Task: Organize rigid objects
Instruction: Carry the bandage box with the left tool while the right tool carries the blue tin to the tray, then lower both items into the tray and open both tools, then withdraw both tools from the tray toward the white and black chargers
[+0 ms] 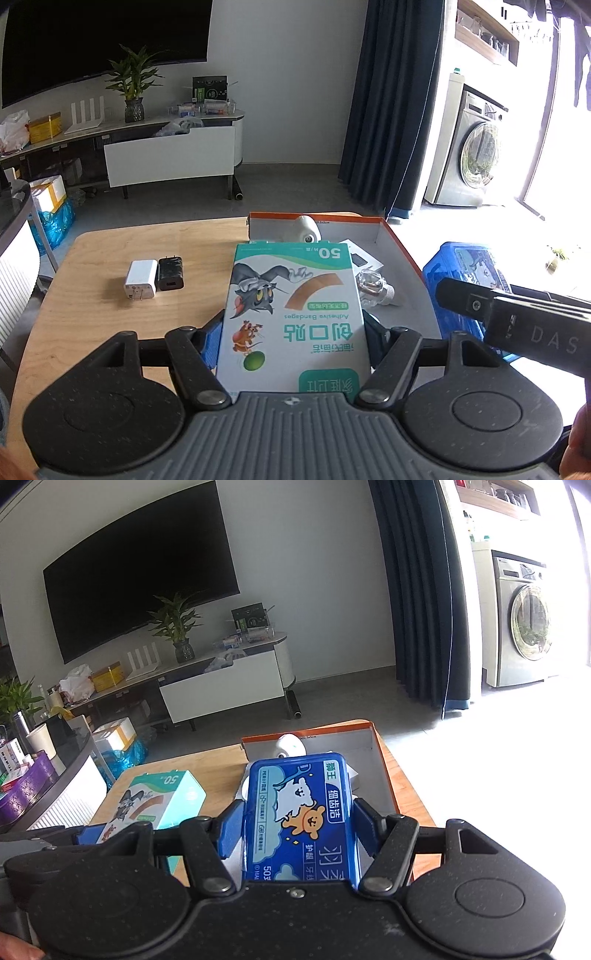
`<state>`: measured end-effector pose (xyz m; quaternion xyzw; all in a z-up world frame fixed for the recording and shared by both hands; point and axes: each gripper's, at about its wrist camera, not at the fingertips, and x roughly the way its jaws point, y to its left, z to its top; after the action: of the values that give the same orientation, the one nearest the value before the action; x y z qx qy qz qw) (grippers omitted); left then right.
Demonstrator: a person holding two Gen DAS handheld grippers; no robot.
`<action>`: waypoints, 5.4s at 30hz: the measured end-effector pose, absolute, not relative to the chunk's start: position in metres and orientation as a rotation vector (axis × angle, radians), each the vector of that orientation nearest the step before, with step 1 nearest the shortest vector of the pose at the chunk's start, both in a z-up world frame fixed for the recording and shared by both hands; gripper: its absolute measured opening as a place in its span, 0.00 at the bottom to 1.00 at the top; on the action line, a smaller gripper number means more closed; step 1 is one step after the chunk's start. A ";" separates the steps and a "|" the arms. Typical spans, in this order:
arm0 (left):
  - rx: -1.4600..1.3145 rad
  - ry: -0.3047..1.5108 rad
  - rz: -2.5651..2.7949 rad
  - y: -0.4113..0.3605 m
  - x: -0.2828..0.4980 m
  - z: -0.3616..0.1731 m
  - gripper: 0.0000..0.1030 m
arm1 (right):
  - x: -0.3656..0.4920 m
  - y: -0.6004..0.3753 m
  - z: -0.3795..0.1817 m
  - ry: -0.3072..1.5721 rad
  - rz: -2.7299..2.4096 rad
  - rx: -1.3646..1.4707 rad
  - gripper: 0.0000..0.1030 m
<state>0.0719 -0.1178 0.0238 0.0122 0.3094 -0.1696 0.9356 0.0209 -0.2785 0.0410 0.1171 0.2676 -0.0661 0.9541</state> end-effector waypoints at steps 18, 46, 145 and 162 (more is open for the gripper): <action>0.056 0.663 -0.385 -0.135 0.096 0.025 0.69 | 0.043 -0.300 0.042 0.556 -0.166 0.250 0.73; 0.084 0.679 -0.440 -0.166 0.118 0.026 0.69 | 0.075 -0.327 0.053 0.544 -0.178 0.253 0.73; -0.021 0.786 -0.145 -0.037 0.145 0.003 0.85 | 0.124 -0.239 0.025 0.625 -0.022 0.205 0.85; -0.033 0.832 -0.073 0.004 0.216 -0.033 0.85 | 0.146 -0.196 0.007 0.662 0.090 0.164 0.85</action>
<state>0.2158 0.0042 -0.0330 -0.0160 0.4041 -0.0354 0.9139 0.1455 -0.1958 0.0068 0.0804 0.3243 0.0441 0.9415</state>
